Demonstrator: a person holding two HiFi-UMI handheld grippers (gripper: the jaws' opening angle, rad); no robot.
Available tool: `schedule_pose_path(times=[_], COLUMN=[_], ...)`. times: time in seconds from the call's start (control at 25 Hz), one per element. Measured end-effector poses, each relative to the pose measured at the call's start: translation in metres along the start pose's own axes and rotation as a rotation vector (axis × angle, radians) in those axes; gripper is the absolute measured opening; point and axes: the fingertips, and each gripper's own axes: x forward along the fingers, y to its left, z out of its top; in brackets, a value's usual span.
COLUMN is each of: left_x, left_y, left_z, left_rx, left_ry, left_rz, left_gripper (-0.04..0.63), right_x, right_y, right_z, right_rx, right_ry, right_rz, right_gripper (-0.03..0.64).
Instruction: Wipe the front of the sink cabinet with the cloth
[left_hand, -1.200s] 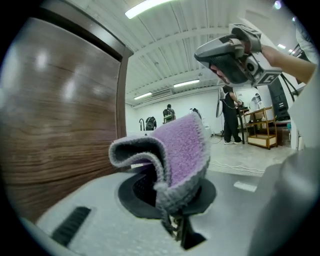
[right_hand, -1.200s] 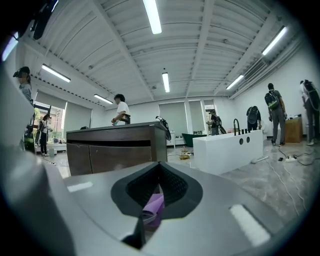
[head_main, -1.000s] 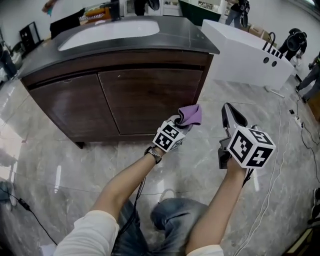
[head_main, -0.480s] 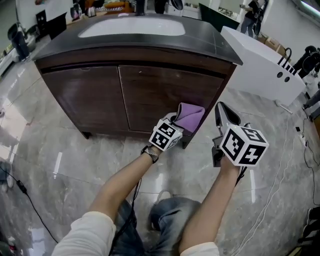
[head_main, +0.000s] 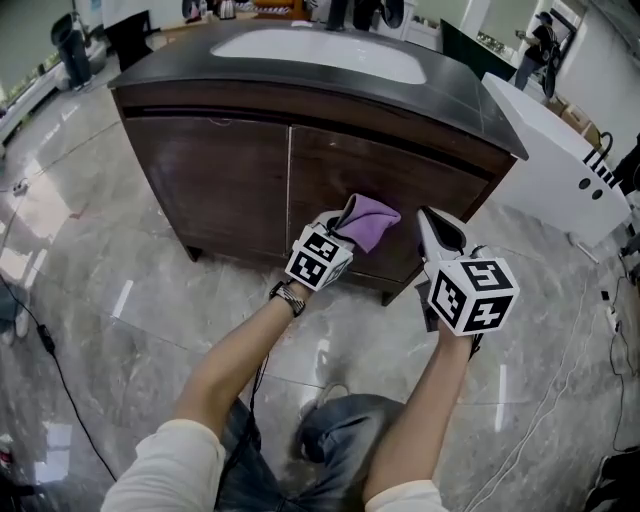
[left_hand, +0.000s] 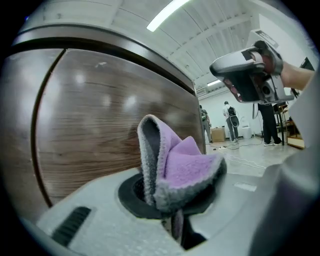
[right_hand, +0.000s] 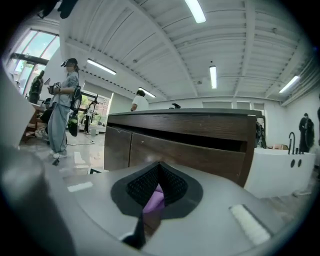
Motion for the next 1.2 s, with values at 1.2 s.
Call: schedule_pose_path(times=[1.2], left_x=[-0.157], left_y=[0.193], left_z=[-0.056], left_rx=[0.067], left_ry=[0.119], left_rz=[0.354], left_gripper=[0.049], right_x=[0.142], right_y=[0.138], right_z=[0.015], right_rx=[-0.055], right_ry=[0.008], right_rz=[0.274], right_gripper=[0.008])
